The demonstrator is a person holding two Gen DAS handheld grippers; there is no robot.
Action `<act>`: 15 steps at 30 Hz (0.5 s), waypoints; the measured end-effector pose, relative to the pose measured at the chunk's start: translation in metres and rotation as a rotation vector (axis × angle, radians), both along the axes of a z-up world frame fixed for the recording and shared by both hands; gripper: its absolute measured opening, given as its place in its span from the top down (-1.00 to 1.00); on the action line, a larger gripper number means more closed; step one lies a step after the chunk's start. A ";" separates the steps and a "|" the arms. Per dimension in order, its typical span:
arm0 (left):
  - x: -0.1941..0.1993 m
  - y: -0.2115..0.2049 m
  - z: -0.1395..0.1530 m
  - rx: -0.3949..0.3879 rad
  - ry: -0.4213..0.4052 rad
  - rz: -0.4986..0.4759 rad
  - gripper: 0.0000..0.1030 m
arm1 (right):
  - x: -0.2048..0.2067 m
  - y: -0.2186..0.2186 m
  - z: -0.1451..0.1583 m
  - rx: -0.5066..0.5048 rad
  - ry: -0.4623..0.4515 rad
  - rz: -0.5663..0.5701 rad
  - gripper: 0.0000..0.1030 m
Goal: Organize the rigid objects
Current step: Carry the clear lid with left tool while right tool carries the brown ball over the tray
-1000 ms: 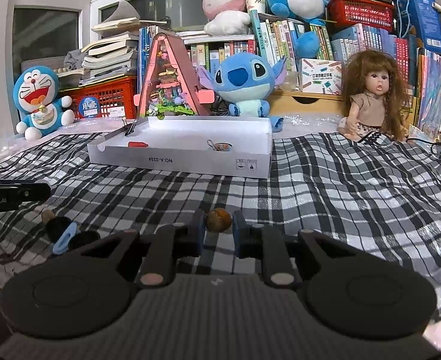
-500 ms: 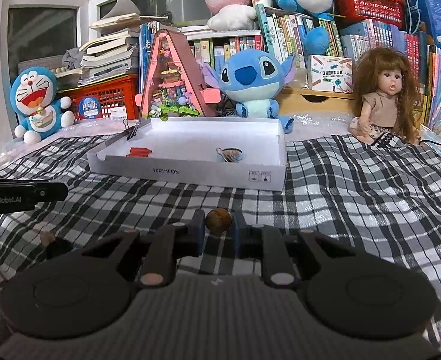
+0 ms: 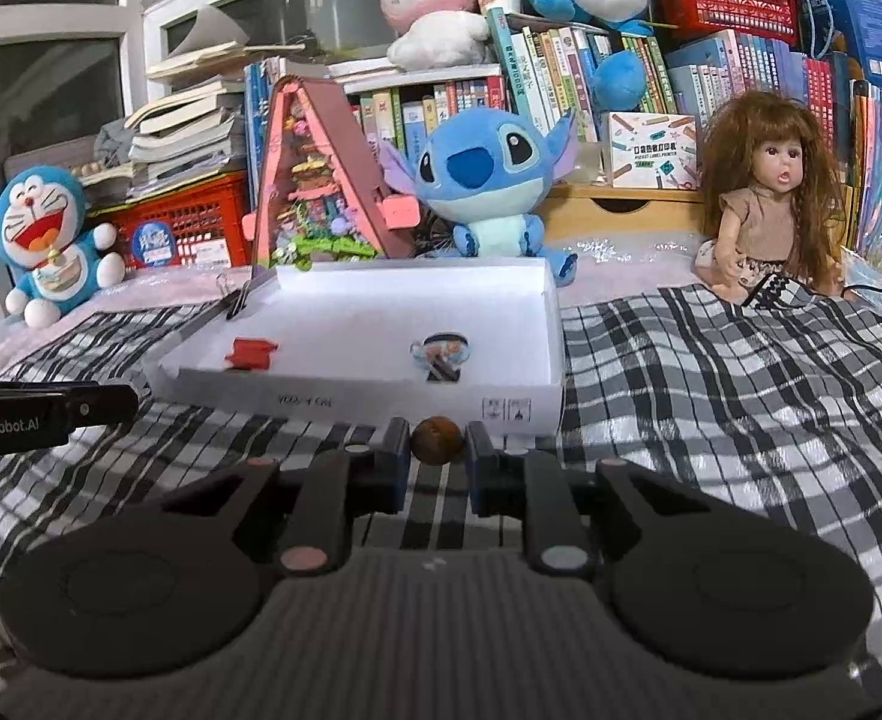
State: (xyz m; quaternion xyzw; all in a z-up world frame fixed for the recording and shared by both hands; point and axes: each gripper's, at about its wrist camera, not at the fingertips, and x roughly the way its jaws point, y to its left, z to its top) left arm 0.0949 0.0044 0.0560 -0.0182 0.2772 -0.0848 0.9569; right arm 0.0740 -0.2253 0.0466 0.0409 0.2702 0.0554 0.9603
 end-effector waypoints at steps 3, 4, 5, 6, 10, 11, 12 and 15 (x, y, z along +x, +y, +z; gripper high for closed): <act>0.012 -0.002 0.005 0.003 -0.002 0.000 0.50 | 0.008 -0.002 0.005 0.004 -0.007 -0.007 0.55; 0.016 -0.002 0.006 0.004 -0.002 0.002 0.50 | 0.011 -0.002 0.006 0.002 -0.009 -0.007 0.55; 0.020 -0.002 0.007 0.001 -0.001 0.004 0.50 | 0.014 -0.003 0.007 0.001 -0.010 -0.007 0.55; 0.024 -0.002 0.008 -0.005 0.001 0.004 0.51 | 0.017 -0.003 0.009 -0.001 -0.010 -0.005 0.55; 0.042 -0.002 0.010 -0.023 0.021 0.000 0.50 | 0.030 -0.004 0.014 0.002 -0.010 -0.008 0.55; 0.046 -0.003 0.009 -0.023 0.026 0.001 0.50 | 0.033 -0.004 0.015 0.004 -0.008 -0.009 0.55; 0.051 -0.003 0.010 -0.024 0.031 0.002 0.50 | 0.037 -0.005 0.016 0.008 -0.006 -0.011 0.55; 0.061 -0.002 0.011 -0.029 0.037 0.007 0.51 | 0.046 -0.005 0.018 0.013 -0.001 -0.017 0.55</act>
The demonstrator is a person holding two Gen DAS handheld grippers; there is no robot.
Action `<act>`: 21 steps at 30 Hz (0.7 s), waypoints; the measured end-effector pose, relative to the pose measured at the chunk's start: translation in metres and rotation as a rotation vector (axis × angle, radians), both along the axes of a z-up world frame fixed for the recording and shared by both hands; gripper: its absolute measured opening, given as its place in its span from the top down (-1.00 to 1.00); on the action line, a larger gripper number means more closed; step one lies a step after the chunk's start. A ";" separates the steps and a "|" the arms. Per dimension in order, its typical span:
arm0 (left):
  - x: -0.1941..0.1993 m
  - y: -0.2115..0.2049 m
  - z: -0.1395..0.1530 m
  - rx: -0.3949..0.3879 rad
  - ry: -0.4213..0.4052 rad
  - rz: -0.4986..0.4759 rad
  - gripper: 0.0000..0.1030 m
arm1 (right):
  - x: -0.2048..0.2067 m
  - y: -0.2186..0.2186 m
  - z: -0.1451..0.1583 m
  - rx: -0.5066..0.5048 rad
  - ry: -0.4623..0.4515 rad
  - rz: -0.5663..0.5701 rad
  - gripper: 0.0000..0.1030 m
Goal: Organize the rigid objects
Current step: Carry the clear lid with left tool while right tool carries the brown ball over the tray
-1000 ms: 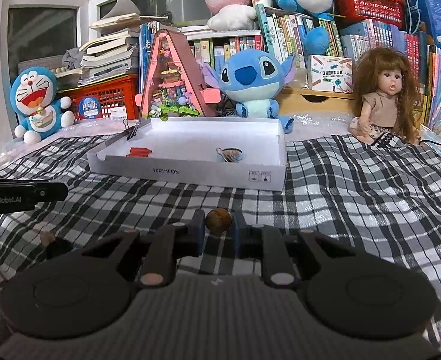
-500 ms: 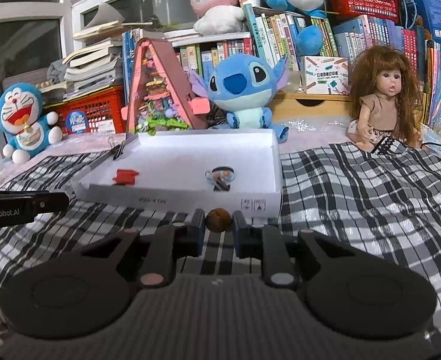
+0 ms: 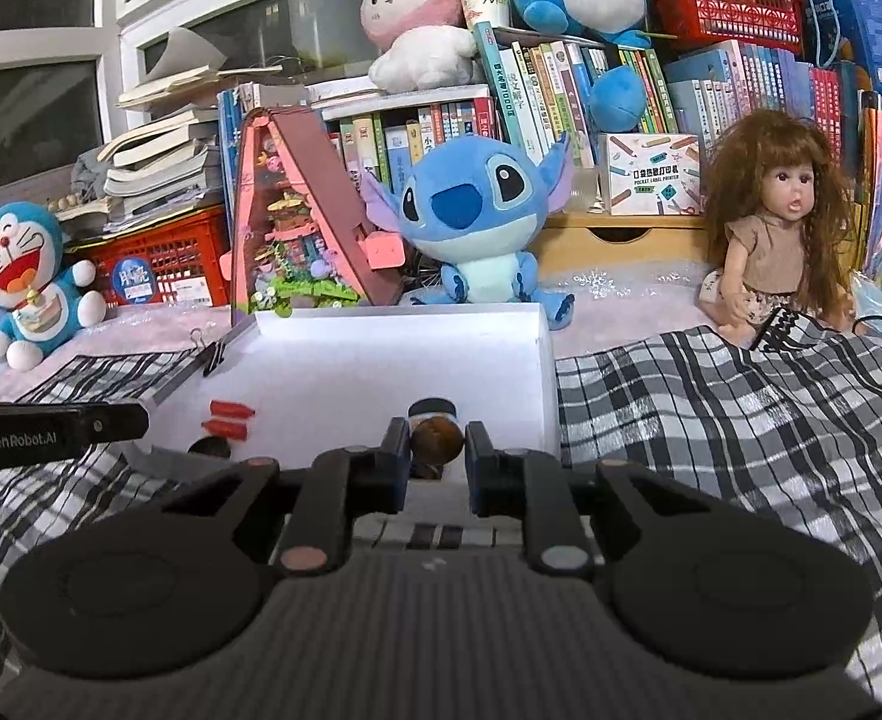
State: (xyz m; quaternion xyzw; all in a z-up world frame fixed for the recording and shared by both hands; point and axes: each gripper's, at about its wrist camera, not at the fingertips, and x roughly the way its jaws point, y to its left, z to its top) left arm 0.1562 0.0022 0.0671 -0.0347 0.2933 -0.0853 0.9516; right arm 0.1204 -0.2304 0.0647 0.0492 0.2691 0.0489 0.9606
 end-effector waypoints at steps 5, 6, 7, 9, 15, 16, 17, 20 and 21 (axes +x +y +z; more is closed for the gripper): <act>0.014 -0.002 0.000 -0.003 0.016 0.002 0.51 | 0.015 -0.001 0.001 0.004 0.011 -0.006 0.55; 0.017 -0.003 0.000 0.001 0.019 -0.002 0.51 | 0.019 -0.001 0.001 0.008 0.015 -0.007 0.55; 0.019 -0.004 0.000 0.003 0.021 -0.004 0.51 | 0.023 -0.001 0.001 0.009 0.020 -0.007 0.55; 0.025 -0.005 -0.001 -0.001 0.030 -0.004 0.50 | 0.029 -0.001 0.001 0.010 0.031 -0.005 0.55; 0.054 -0.005 -0.002 -0.024 0.097 -0.013 0.51 | 0.056 0.000 0.001 0.022 0.097 0.020 0.55; 0.060 -0.005 -0.002 -0.028 0.113 -0.018 0.51 | 0.062 -0.001 0.001 0.033 0.115 0.020 0.55; 0.067 -0.005 -0.002 -0.033 0.129 -0.021 0.50 | 0.068 -0.002 0.002 0.044 0.133 0.021 0.55; 0.088 -0.005 -0.003 -0.051 0.190 -0.032 0.50 | 0.090 -0.005 0.004 0.064 0.194 0.025 0.55; 0.094 -0.005 -0.005 -0.056 0.206 -0.035 0.50 | 0.098 -0.006 0.004 0.071 0.221 0.031 0.55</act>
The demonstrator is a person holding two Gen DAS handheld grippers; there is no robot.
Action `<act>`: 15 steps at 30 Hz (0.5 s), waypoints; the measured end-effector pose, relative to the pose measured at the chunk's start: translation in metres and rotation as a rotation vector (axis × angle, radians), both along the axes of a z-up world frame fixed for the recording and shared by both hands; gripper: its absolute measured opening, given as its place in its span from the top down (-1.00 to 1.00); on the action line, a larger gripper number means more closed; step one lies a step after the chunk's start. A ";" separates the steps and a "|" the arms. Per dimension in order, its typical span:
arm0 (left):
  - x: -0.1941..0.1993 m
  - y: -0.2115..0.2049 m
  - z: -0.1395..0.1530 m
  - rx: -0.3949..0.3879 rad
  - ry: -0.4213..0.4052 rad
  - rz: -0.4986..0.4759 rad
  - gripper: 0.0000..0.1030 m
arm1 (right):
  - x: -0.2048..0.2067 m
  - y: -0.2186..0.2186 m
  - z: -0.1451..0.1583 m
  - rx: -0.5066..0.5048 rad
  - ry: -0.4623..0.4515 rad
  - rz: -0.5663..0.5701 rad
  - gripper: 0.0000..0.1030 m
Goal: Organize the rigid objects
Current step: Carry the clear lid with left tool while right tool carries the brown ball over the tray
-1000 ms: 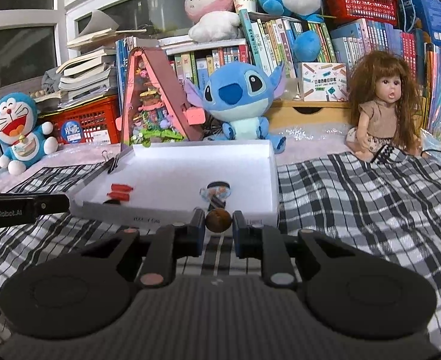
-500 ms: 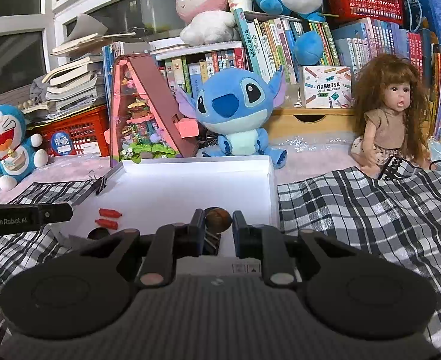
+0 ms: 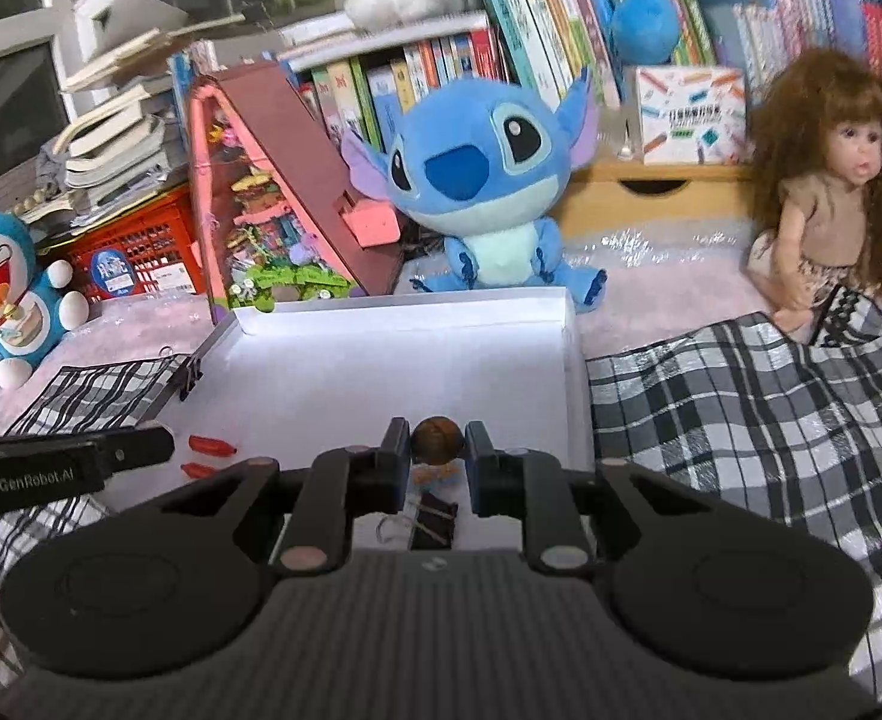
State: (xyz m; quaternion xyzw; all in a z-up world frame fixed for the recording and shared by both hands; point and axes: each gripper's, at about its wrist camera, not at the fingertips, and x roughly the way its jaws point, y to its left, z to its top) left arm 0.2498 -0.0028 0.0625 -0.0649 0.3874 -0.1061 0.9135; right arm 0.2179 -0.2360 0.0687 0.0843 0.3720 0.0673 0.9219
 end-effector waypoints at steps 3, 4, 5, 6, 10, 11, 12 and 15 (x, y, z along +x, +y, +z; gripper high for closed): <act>0.015 -0.002 -0.005 -0.011 0.023 -0.004 0.50 | 0.019 -0.001 -0.002 0.035 0.069 0.002 0.55; 0.019 -0.003 -0.007 -0.005 0.032 -0.005 0.50 | 0.023 -0.001 -0.003 0.034 0.080 -0.002 0.55; 0.023 -0.004 -0.009 0.001 0.039 -0.005 0.50 | 0.028 0.001 -0.004 0.029 0.089 -0.002 0.55; 0.026 -0.006 -0.012 0.009 0.043 -0.001 0.50 | 0.032 0.002 -0.005 0.021 0.098 -0.001 0.55; 0.040 -0.009 -0.017 0.042 0.049 0.012 0.50 | 0.048 0.010 -0.012 -0.004 0.134 0.009 0.55; 0.043 -0.009 -0.018 0.046 0.050 0.016 0.50 | 0.051 0.011 -0.014 -0.007 0.144 0.011 0.55; 0.046 -0.009 -0.019 0.050 0.052 0.021 0.50 | 0.055 0.013 -0.017 -0.010 0.155 0.010 0.55; 0.055 -0.009 -0.023 0.056 0.064 0.035 0.50 | 0.063 0.017 -0.025 -0.016 0.183 0.006 0.55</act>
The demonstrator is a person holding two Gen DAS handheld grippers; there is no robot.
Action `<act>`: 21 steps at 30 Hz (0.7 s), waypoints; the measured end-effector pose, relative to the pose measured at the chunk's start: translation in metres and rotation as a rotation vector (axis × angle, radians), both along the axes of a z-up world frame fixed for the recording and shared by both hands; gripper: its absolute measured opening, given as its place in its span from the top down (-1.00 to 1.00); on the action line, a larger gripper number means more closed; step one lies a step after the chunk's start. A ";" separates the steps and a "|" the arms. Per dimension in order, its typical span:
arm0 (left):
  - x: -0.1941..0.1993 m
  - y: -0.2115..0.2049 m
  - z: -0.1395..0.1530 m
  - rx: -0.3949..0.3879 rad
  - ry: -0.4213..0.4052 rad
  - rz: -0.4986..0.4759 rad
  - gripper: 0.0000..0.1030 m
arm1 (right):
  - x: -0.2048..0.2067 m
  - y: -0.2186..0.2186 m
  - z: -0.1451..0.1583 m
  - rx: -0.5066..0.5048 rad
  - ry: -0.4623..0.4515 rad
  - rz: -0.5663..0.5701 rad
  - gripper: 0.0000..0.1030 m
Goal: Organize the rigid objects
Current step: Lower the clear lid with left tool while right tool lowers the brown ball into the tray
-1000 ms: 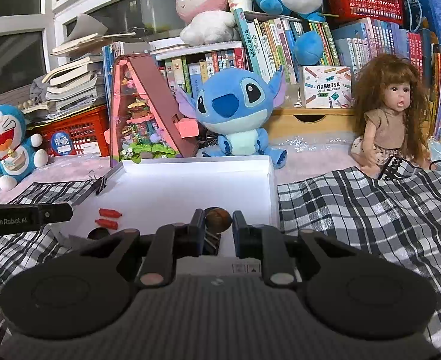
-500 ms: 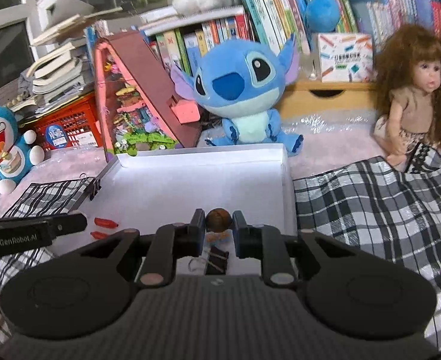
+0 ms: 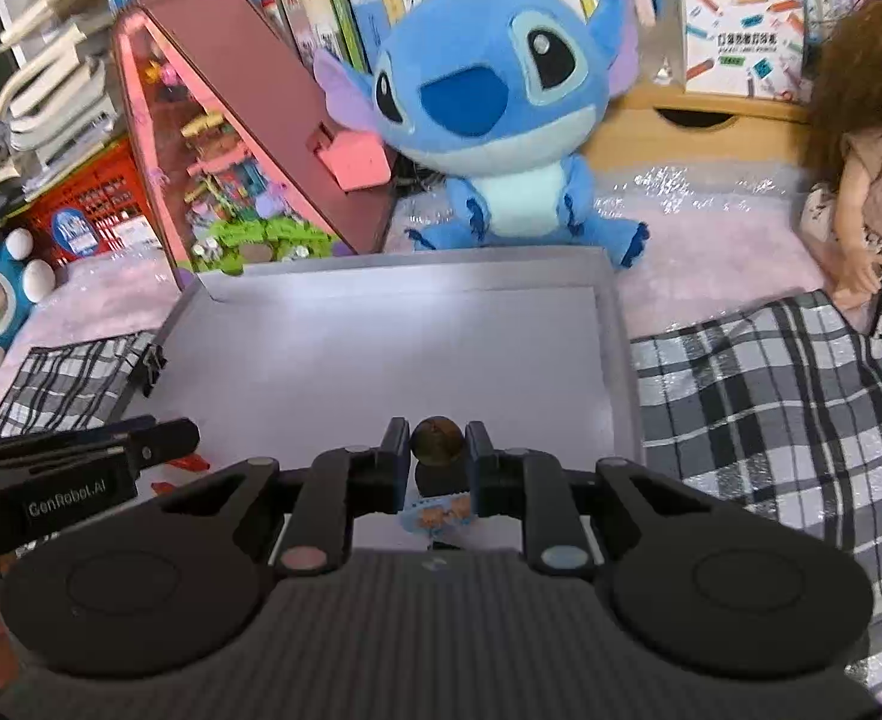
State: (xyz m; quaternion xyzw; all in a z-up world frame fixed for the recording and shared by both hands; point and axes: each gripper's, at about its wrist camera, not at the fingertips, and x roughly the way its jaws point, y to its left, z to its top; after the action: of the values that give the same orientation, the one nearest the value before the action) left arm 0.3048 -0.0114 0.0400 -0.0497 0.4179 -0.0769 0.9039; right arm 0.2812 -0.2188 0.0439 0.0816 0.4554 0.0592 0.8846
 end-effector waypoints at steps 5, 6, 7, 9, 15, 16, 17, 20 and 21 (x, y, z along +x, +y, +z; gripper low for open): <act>0.008 -0.001 -0.008 0.021 0.014 0.005 0.50 | 0.007 0.005 -0.006 -0.024 0.001 -0.004 0.55; 0.009 0.000 -0.009 0.019 0.017 0.006 0.50 | 0.009 0.006 -0.007 -0.027 0.001 -0.006 0.55; 0.011 -0.001 -0.011 0.018 0.020 0.007 0.50 | 0.011 0.006 -0.007 -0.030 0.002 -0.009 0.55; 0.012 -0.002 -0.012 0.019 0.024 0.005 0.50 | 0.015 0.007 -0.008 -0.038 0.003 -0.018 0.55; 0.012 -0.004 -0.016 0.031 0.025 -0.005 0.50 | 0.022 0.011 -0.013 -0.062 0.013 -0.021 0.55; 0.012 -0.004 -0.016 0.033 0.027 -0.004 0.50 | 0.022 0.011 -0.013 -0.065 0.014 -0.020 0.55; 0.013 -0.003 -0.017 0.034 0.029 -0.003 0.50 | 0.023 0.011 -0.014 -0.068 0.015 -0.019 0.55; 0.013 -0.002 -0.018 0.041 0.030 -0.004 0.50 | 0.024 0.011 -0.017 -0.069 0.024 -0.020 0.55; 0.012 -0.002 -0.019 0.044 0.028 -0.005 0.50 | 0.024 0.011 -0.018 -0.069 0.028 -0.019 0.55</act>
State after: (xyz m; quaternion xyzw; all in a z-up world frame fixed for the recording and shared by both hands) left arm 0.3171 -0.0134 0.0213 -0.0296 0.4324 -0.0693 0.8985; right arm 0.3053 -0.2079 0.0256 0.0560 0.4686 0.0337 0.8810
